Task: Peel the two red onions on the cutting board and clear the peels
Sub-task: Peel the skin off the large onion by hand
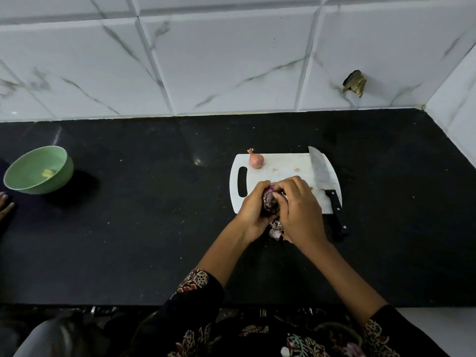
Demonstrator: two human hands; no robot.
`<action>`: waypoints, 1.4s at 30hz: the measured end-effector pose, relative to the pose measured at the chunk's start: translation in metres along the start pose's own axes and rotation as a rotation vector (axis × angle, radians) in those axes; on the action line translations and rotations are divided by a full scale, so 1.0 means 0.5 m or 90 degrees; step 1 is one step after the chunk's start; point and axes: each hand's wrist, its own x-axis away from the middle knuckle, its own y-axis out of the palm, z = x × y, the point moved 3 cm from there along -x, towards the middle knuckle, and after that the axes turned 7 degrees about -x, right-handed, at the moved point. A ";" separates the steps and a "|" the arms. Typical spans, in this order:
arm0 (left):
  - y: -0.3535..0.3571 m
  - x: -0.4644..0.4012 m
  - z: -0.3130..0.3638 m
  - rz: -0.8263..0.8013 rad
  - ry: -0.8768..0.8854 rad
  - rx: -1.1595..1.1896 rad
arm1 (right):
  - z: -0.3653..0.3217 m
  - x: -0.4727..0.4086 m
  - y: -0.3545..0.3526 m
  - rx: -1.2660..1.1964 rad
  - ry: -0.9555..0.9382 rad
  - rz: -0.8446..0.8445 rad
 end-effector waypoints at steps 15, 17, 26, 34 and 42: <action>-0.002 0.009 0.004 0.010 -0.003 0.095 | 0.082 0.027 -0.011 -0.066 0.313 -0.103; -0.002 0.008 0.004 0.009 -0.001 0.086 | 0.076 0.025 -0.013 -0.103 0.301 -0.126; -0.008 0.010 0.001 -0.008 -0.014 0.046 | 0.013 -0.013 -0.040 -0.155 0.084 -0.112; -0.024 0.015 0.011 -0.064 -0.040 -0.018 | 0.020 -0.013 -0.041 -0.058 -0.001 -0.122; -0.032 0.019 0.014 -0.084 -0.038 -0.076 | 0.017 -0.002 -0.036 -0.018 0.005 -0.089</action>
